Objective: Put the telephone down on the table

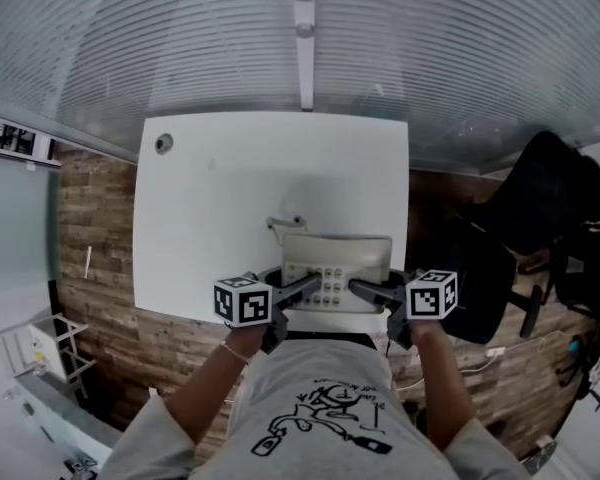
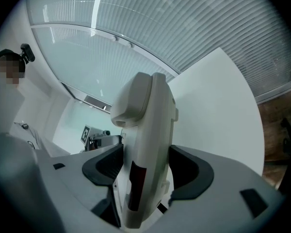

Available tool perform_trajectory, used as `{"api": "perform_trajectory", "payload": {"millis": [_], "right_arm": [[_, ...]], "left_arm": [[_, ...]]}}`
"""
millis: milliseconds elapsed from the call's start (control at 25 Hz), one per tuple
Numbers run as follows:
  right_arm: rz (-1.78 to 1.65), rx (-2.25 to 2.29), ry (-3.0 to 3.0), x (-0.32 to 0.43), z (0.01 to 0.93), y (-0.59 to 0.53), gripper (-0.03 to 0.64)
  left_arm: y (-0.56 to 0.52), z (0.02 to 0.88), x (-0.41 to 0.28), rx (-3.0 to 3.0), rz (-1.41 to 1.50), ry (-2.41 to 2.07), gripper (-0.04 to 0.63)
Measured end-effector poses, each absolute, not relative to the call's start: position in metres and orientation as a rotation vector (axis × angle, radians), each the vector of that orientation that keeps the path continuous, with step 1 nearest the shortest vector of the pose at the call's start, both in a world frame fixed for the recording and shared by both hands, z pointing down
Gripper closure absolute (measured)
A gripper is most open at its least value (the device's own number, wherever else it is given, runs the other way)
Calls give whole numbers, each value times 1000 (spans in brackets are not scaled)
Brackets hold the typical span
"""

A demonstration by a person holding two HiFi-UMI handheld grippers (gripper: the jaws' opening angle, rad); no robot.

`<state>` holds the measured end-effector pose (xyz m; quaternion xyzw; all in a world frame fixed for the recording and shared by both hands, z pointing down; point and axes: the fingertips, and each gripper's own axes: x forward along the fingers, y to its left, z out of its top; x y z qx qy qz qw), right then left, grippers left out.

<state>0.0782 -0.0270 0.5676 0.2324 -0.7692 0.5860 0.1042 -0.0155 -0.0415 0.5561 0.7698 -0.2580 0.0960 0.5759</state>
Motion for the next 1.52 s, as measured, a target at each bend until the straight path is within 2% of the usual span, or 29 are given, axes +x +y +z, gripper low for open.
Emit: {"api": "perform_trajectory", "payload": {"millis": [1520], "right_arm": [[1869,644,-2061,79,660,6,305]], "left_arm": [[-12,650,-14,1684,325,-584,336]]}}
